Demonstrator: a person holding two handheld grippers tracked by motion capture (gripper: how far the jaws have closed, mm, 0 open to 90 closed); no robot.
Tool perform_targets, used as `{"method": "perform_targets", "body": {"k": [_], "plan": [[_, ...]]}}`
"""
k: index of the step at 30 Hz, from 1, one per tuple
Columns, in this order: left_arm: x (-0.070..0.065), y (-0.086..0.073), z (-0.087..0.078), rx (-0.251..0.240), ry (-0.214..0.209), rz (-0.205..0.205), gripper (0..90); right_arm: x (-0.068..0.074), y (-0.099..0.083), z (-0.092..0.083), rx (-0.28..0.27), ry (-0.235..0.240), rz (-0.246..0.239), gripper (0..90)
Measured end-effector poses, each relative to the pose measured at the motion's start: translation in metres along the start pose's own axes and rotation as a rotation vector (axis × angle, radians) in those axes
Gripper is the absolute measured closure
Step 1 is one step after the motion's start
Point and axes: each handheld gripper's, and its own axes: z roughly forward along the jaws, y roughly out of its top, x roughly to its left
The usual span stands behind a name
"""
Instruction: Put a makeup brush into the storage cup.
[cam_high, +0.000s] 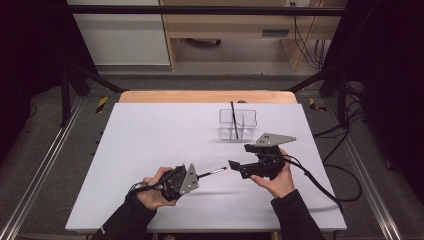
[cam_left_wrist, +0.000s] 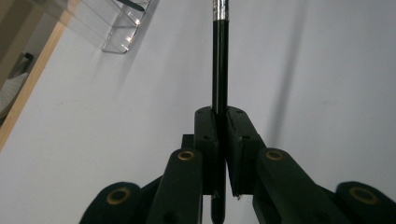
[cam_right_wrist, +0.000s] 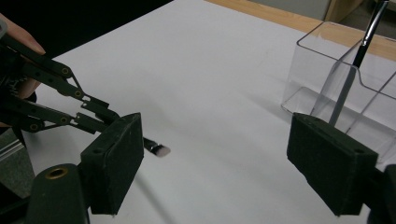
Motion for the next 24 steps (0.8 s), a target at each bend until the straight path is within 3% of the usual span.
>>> {"method": "perform_targets", "body": {"k": [13,24], "plan": [[0.005,-0.009,0.003,-0.089,0.001,-0.192,83.2,-0.001,-0.016,-0.002,-0.063,-0.017,0.049,17.2],[0.003,-0.015,0.007,-0.105,0.024,-0.308,83.2,0.003,-0.018,0.003,-0.08,-0.03,0.058,15.5]]}}
